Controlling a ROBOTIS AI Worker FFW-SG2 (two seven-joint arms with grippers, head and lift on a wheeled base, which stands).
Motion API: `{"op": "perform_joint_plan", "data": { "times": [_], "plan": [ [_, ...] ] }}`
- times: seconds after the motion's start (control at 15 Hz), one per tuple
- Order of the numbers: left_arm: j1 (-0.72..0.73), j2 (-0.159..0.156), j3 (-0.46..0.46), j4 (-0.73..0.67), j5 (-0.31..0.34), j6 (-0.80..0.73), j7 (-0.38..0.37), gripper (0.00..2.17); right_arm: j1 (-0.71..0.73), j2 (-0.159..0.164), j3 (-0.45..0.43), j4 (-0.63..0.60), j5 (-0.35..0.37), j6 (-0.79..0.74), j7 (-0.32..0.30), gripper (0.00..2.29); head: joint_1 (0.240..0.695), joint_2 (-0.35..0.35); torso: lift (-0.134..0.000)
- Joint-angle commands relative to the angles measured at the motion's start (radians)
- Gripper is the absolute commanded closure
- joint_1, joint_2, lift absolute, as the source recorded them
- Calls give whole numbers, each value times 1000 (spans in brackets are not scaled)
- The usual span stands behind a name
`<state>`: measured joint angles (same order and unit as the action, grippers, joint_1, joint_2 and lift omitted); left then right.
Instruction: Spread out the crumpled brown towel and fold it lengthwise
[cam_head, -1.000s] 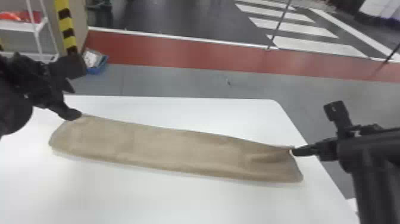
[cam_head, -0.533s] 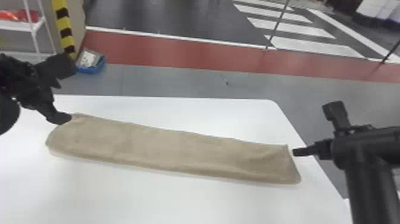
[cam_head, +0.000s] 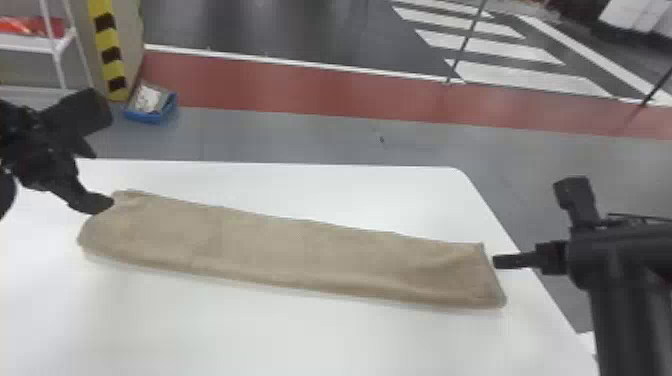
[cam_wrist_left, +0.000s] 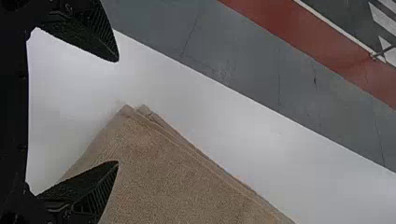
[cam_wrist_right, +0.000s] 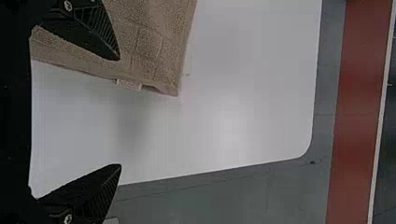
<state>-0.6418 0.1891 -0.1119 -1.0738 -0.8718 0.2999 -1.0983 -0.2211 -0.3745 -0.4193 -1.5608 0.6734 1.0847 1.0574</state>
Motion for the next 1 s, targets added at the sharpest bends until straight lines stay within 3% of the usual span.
{"op": "perform_joint_plan", "data": {
  "times": [0.0, 0.67, 0.93],
  "plan": [
    [-1, -3, 24, -2, 36, 52, -23, 140, 12, 3, -4, -15, -3, 1, 1, 63, 695, -291, -124],
    [8, 1, 29, -5, 47, 49, -18, 137, 19, 8, -4, -16, -2, -2, 0, 63, 695, -289, -124],
    [21, 3, 28, -28, 48, 52, -15, 36, 17, 9, -4, -15, -2, -2, 0, 63, 695, -286, -124]
  ]
}}
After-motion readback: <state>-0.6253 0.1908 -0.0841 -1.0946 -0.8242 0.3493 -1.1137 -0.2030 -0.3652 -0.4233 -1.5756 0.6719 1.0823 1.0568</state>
